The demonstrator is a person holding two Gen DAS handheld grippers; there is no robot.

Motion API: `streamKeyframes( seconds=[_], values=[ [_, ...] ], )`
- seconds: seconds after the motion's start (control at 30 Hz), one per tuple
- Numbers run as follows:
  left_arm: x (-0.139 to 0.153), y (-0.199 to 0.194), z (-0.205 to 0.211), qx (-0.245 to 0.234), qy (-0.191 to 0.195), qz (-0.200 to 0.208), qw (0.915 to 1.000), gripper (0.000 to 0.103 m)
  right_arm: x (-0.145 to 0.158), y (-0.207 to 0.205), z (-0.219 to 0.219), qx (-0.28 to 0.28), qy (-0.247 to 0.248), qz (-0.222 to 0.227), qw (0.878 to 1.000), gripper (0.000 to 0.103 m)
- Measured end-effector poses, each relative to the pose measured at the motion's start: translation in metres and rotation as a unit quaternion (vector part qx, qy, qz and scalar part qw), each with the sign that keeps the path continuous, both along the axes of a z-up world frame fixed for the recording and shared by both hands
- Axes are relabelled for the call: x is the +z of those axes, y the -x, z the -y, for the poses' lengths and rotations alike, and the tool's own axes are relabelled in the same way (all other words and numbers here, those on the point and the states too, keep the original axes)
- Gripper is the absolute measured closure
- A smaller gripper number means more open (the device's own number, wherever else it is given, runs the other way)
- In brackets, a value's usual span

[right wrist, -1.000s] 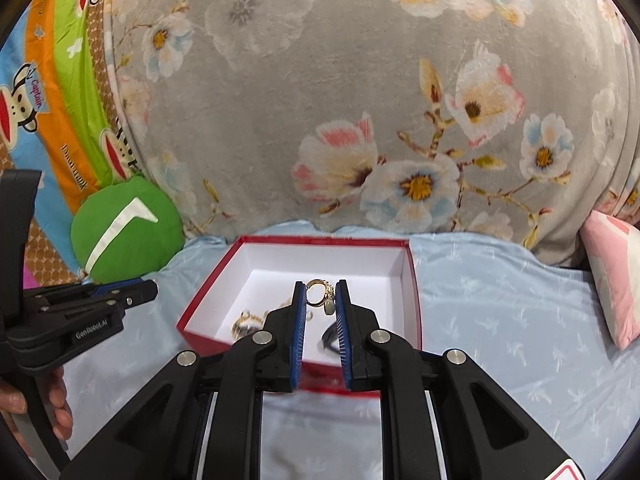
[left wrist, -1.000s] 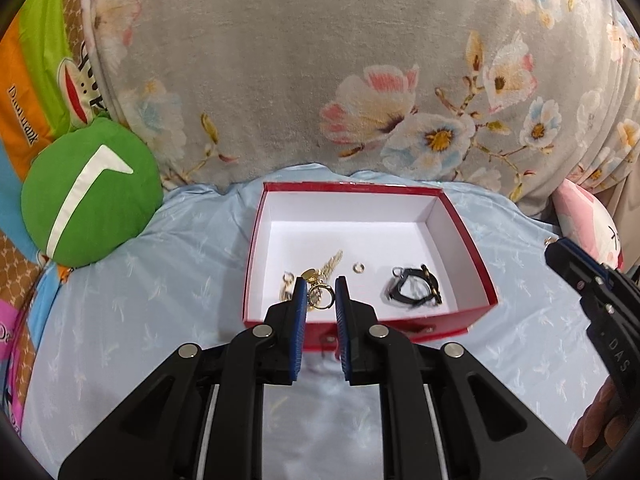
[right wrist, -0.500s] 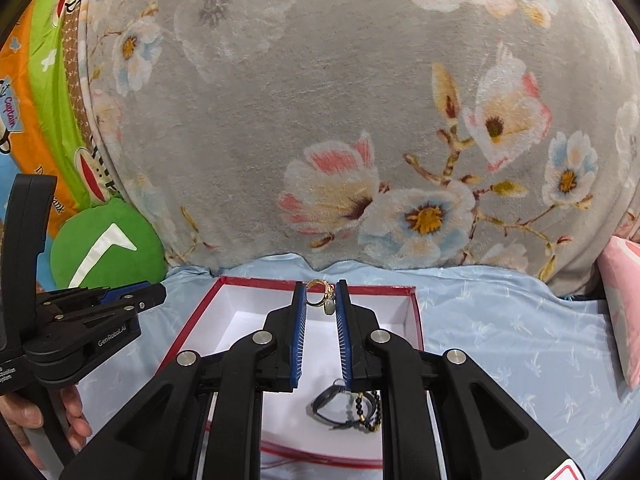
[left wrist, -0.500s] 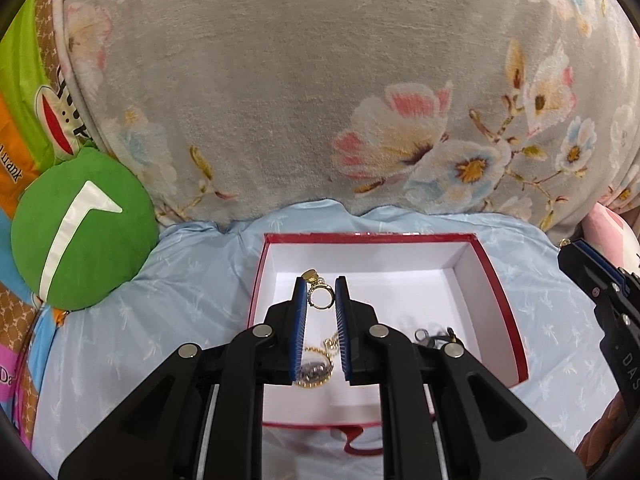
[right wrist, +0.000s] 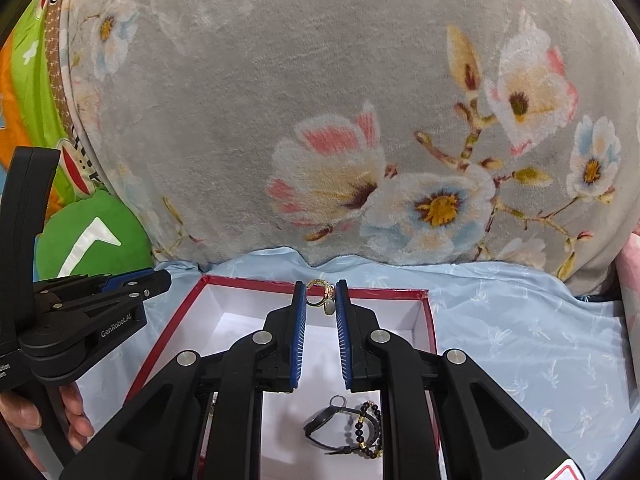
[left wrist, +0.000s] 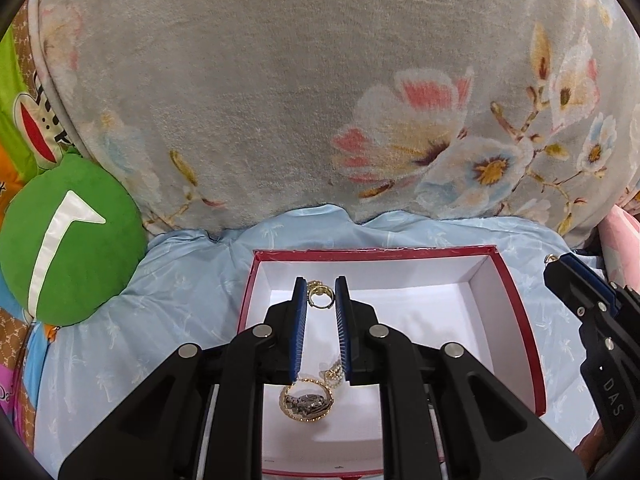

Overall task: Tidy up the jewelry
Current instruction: 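Carry both drop earrings into the red box and open both tools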

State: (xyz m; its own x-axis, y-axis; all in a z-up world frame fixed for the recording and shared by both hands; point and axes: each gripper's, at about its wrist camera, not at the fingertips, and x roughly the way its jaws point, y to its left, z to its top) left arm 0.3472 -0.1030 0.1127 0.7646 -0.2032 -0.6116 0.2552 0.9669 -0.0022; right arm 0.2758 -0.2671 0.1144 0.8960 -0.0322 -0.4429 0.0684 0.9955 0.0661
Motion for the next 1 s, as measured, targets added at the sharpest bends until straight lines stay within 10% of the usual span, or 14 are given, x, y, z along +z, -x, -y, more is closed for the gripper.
streamKeyframes(
  seconds=[1.0],
  values=[
    [-0.028,-0.036,0.013,0.007,-0.012,-0.027,0.9995,0.089,-0.033,-0.039,0.007,-0.009,-0.004,-0.027,1.000,0.090]
  ],
)
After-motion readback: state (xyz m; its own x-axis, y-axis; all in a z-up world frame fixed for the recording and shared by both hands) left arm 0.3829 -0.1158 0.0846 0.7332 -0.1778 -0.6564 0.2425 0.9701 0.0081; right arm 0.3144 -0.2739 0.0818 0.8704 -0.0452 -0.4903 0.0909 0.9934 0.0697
